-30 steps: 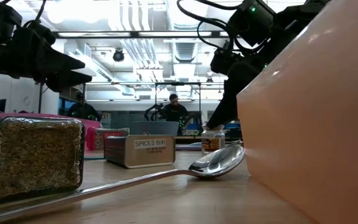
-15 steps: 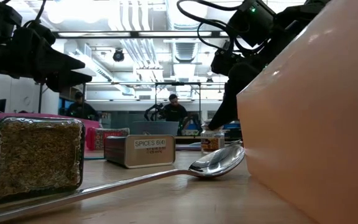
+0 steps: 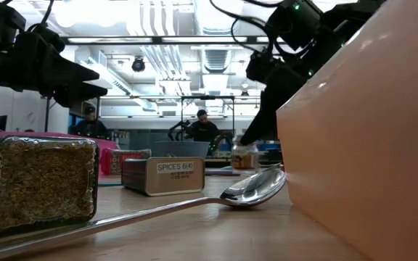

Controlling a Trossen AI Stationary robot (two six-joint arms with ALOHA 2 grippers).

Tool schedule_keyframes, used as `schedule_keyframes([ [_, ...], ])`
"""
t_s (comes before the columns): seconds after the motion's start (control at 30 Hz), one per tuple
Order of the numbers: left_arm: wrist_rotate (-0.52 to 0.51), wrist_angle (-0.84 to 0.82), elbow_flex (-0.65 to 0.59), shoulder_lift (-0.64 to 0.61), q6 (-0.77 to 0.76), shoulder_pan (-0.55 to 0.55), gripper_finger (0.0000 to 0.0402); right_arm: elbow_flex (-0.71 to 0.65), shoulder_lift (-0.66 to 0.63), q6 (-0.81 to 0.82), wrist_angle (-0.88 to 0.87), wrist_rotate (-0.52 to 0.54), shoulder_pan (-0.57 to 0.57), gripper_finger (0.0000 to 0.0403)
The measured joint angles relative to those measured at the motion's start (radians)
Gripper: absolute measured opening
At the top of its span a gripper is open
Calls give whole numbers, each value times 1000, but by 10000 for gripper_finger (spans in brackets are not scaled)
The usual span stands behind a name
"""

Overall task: Pick & Place Food Item
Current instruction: Put the brown seasoning bottle into the green bin

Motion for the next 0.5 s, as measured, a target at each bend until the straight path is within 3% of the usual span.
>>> schedule_keyframes([
  [0.33,0,0,0,-1,0,0,372,2,-152,27,-75,74,10,181],
  [0.5,0,0,0,0,0,0,372,2,-270,97,-205,124,19,183],
])
